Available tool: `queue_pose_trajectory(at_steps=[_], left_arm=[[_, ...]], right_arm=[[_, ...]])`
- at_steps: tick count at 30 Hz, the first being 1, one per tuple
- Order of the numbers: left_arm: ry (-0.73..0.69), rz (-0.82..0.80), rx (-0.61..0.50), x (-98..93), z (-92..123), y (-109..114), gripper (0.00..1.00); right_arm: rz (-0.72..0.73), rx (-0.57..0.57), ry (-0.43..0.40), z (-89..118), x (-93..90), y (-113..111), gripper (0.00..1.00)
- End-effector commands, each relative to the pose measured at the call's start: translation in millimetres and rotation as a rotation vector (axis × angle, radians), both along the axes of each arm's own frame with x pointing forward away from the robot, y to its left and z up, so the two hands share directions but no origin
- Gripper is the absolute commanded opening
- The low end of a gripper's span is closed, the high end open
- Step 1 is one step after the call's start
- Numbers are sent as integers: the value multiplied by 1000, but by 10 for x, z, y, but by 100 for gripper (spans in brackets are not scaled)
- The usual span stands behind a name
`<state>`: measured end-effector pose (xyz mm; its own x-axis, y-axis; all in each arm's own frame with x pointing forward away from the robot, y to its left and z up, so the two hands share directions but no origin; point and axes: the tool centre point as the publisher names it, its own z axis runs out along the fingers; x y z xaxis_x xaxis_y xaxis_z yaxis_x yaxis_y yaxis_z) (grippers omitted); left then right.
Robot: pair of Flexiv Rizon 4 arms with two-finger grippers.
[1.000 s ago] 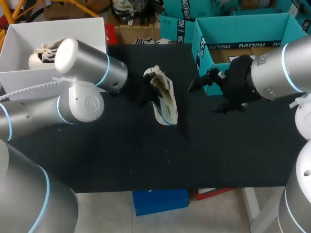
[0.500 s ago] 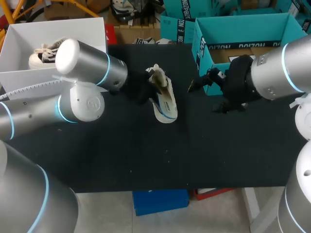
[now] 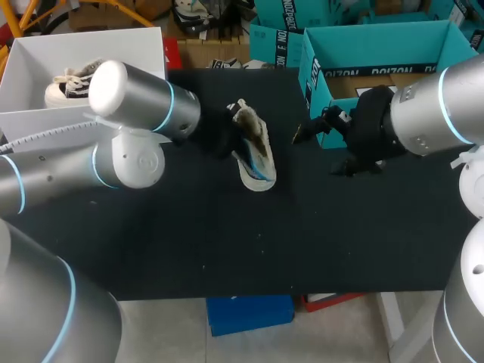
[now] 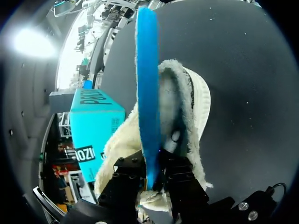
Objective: Take the shoe out of the shoebox, open the shoe tongue, remove and reinsert the insole, then place the shoe into the shoebox
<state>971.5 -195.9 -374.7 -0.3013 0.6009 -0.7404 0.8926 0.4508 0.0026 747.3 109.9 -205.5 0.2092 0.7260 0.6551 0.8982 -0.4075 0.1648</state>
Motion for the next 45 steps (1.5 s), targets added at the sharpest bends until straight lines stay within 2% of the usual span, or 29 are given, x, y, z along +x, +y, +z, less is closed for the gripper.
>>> queue_pose_trajectory(at_steps=[1, 5, 11, 14, 17, 20, 34, 45], left_arm=[[8, -18, -32, -44, 16, -37, 100], [38, -39, -71, -124, 82, -89, 98], [70, -73, -105, -249, 162, -154, 71], [77, -86, -104, -287, 175, -171, 48], [82, -95, -96, -306, 172, -174, 33], [92, -103, -82, -315, 149, -171, 2], [103, -99, -32, -315, 39, -102, 0], [52, -38, -8, -160, -22, -24, 0]], right_arm=[[-2, -3, 0, 1, 1, 14, 100], [-2, -3, 0, 1, 1, 14, 100], [-2, -3, 0, 1, 1, 14, 100], [-2, -3, 0, 1, 1, 14, 100], [-2, -3, 0, 1, 1, 14, 100], [-2, -3, 0, 1, 1, 14, 100], [-2, -3, 0, 1, 1, 14, 100], [-2, -3, 0, 1, 1, 14, 100]])
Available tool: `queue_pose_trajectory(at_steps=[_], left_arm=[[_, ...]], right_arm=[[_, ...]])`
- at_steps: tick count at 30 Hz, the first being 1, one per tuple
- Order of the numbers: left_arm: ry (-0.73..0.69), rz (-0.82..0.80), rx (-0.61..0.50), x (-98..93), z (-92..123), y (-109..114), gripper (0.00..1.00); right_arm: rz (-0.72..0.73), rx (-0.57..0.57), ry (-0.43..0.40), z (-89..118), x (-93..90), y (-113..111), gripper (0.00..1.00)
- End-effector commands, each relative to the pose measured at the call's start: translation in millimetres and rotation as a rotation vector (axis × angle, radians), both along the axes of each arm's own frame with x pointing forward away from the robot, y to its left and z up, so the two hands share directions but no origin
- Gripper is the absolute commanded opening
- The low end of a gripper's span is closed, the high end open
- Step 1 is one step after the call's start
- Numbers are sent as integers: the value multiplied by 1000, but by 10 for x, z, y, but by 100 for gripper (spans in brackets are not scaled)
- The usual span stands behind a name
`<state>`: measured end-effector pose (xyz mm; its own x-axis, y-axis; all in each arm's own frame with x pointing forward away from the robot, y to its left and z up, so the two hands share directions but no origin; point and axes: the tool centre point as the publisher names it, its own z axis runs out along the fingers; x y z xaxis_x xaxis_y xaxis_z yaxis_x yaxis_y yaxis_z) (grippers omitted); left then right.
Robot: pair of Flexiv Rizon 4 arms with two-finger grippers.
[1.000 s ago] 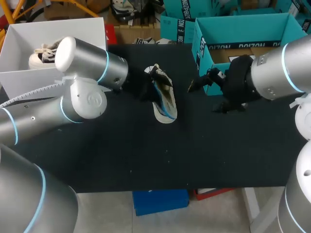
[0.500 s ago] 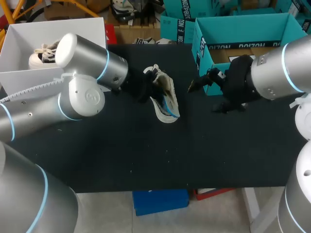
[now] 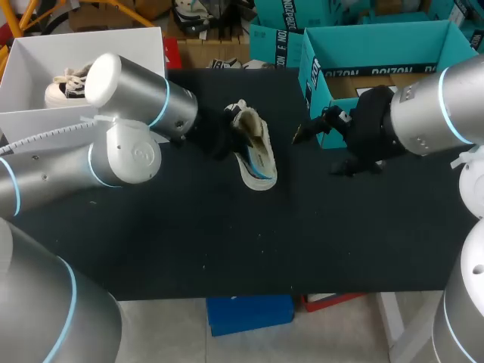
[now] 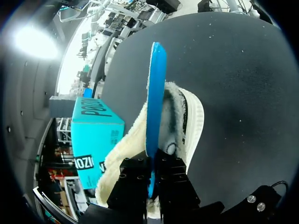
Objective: Take the shoe out of the shoebox, open the shoe tongue, remove and reinsert the insole, then place the shoe into the shoebox
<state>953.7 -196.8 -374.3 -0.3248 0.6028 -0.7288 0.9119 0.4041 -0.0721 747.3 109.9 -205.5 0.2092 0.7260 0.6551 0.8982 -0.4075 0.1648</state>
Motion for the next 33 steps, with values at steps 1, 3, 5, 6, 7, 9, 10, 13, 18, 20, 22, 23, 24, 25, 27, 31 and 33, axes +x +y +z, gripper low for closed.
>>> queue_pose_trajectory(at_steps=[1, 3, 5, 6, 7, 9, 10, 13, 18, 20, 22, 23, 24, 25, 27, 31, 33], left_arm=[[-25, 14, 13, 30, -29, -13, 0], [-34, 19, 17, 52, -32, -10, 0], [-42, 23, 22, 74, -34, -3, 0], [-46, 27, 22, 85, -32, 1, 0], [-53, 31, 27, 97, -30, 6, 0], [-61, 36, 30, 119, -27, 15, 0], [-74, 41, 38, 136, -23, 21, 0], [-91, 58, 44, 200, -23, 37, 0], [-83, 58, 31, 187, -32, 12, 0], [-80, 51, 29, 159, -33, -2, 0], [-72, 47, 20, 137, -30, -9, 0], [-68, 48, 12, 130, -30, -10, 11], [-58, 51, 0, 122, -31, -11, 28], [-49, 54, -11, 112, -32, -13, 46], [-37, 55, -23, 88, -44, -19, 100], [-14, 55, -51, 41, -59, -27, 100], [-14, 54, -51, 22, -61, -31, 100]], right_arm=[[-2, -3, 0, 1, 1, 15, 100], [-2, -3, 0, 1, 1, 15, 100], [-2, -3, 0, 1, 1, 15, 100], [-2, -3, 0, 1, 1, 15, 100], [-2, -3, 0, 1, 1, 15, 100], [-2, -3, 0, 1, 1, 15, 100], [-2, -3, 0, 1, 1, 15, 100], [-2, -3, 0, 1, 1, 15, 100], [-2, -3, 0, 1, 1, 15, 100], [-2, -3, 0, 1, 1, 15, 100], [-2, -3, 0, 1, 1, 15, 100], [-2, -3, 0, 1, 1, 15, 100], [-2, -3, 0, 1, 1, 15, 100], [-2, -3, 0, 1, 1, 15, 100], [-2, -3, 0, 1, 1, 15, 100], [26, -21, 46, -33, 158, -115, 100], [47, -29, 60, -62, 254, -179, 100]])
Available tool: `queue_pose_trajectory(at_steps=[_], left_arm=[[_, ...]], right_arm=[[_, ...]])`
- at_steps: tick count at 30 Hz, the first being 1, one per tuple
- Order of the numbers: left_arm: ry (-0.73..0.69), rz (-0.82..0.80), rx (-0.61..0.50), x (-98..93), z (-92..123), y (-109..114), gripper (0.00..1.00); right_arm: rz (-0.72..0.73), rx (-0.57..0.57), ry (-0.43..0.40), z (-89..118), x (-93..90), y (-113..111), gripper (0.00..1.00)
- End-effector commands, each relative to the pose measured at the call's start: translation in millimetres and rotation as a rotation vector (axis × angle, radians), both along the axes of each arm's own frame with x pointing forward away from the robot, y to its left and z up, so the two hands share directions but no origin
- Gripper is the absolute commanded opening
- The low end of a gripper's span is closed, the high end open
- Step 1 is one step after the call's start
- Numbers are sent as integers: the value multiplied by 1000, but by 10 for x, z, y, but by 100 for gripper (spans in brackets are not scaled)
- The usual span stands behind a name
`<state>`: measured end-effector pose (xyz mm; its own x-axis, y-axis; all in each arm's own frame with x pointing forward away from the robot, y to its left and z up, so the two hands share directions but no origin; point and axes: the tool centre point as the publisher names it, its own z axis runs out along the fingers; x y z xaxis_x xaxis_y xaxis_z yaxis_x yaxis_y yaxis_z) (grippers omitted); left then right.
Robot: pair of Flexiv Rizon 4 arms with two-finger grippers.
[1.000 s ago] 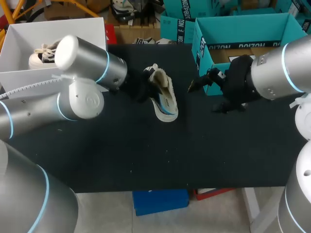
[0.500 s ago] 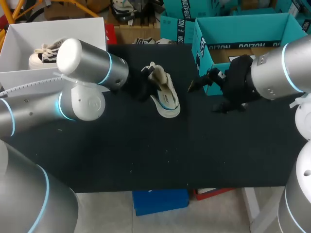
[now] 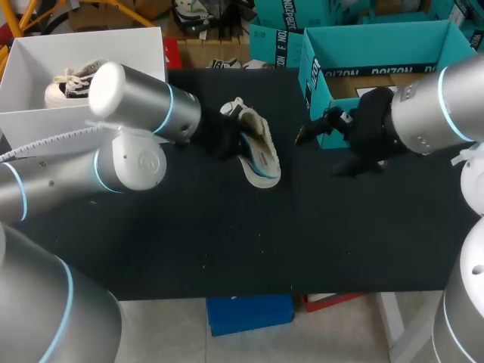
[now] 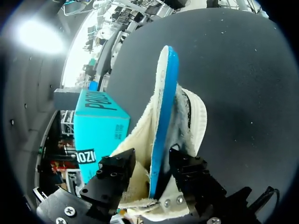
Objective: Take the shoe out of the shoebox, open the shoe tongue, remove and reinsert the insole, then place the shoe into the shoebox
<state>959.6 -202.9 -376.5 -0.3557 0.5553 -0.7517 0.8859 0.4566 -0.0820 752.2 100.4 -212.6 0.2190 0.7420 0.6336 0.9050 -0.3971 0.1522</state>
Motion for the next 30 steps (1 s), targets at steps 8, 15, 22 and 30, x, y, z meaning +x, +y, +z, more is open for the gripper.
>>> queue_pose_trajectory(at_steps=[8, 15, 22, 30], left_arm=[[2, -11, -21, -67, -44, 28, 100], [11, -10, -12, -70, -69, 33, 100], [14, -7, -6, -58, -81, 28, 100], [14, -21, -3, -61, -71, -32, 100]], right_arm=[[144, -65, 63, -138, 572, -236, 100], [377, -114, 35, -152, 861, -199, 100], [471, -158, 28, -139, 912, -158, 100], [471, -158, 28, -139, 912, -158, 100]])
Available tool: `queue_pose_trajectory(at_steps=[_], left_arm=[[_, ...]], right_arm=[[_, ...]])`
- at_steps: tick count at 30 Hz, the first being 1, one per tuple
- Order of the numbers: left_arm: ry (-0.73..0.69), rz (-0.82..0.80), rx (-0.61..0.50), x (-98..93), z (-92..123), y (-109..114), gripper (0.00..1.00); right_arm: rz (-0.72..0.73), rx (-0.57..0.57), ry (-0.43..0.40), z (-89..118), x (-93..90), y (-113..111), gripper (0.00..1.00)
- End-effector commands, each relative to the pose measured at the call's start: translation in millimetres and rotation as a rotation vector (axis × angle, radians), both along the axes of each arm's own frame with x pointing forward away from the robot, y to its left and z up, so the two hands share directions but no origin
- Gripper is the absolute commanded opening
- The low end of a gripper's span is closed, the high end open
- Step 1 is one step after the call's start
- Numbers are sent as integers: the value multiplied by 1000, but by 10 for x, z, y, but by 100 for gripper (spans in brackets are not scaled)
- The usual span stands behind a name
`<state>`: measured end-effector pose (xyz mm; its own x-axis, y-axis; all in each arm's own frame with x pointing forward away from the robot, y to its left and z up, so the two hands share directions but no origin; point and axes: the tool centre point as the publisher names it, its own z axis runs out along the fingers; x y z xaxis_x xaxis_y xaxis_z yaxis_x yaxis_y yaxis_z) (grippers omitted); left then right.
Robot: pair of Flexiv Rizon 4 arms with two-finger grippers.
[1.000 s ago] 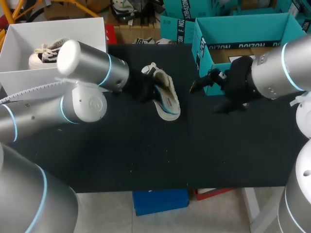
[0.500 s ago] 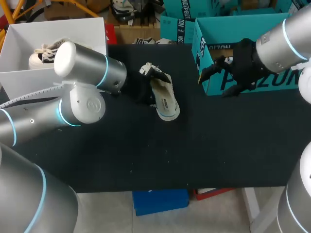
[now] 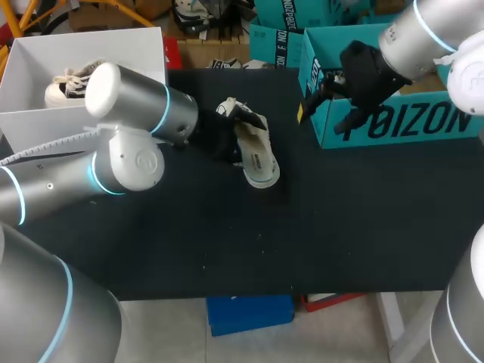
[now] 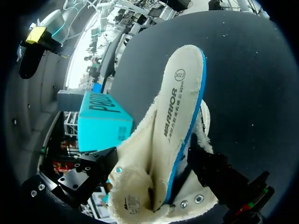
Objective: Take the shoe out of the shoebox, open the shoe tongue, remove and reinsert the insole, then place the shoe into the shoebox
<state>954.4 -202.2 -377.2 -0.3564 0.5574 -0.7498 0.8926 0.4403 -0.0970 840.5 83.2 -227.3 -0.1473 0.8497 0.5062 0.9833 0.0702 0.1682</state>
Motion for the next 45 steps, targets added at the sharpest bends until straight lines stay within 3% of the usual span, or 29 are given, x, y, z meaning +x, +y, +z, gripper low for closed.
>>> queue_pose_trajectory(at_steps=[1, 12, 13, 15, 16, 19, 21, 22, 33, 40, 42, 45], left_arm=[[-1, -5, 2, -10, -63, -48, 100], [2, -21, -19, -71, -62, -97, 100], [1, -22, -19, -80, -63, -95, 83], [-11, -27, -3, -95, -63, -83, 17], [-19, -27, 7, -99, -65, -73, 0], [-38, -20, 33, -100, -62, -41, 0], [-57, -19, 49, -96, -54, -20, 43], [-58, -19, 50, -95, -43, -10, 46], [-126, -3, 99, -72, 84, 99, 47], [-161, 13, 151, 16, 16, 173, 49], [-169, 21, 161, 57, -7, 170, 62], [-171, 27, 157, 104, -15, 139, 62]], right_arm=[[11, -5, 18, 8, 28, 14, 100], [11, -5, 18, 8, 28, 14, 100], [11, -5, 18, 8, 28, 14, 100], [11, -5, 18, 8, 28, 14, 100], [11, -5, 18, 8, 28, 14, 100], [11, -5, 18, 8, 28, 14, 100], [11, -5, 18, 8, 28, 14, 100], [11, -5, 18, 8, 28, 14, 100], [11, -5, 18, 8, 28, 14, 100], [11, -5, 18, 8, 28, 14, 100], [11, -5, 18, 8, 28, 14, 100], [11, -5, 18, 8, 28, 14, 100]])
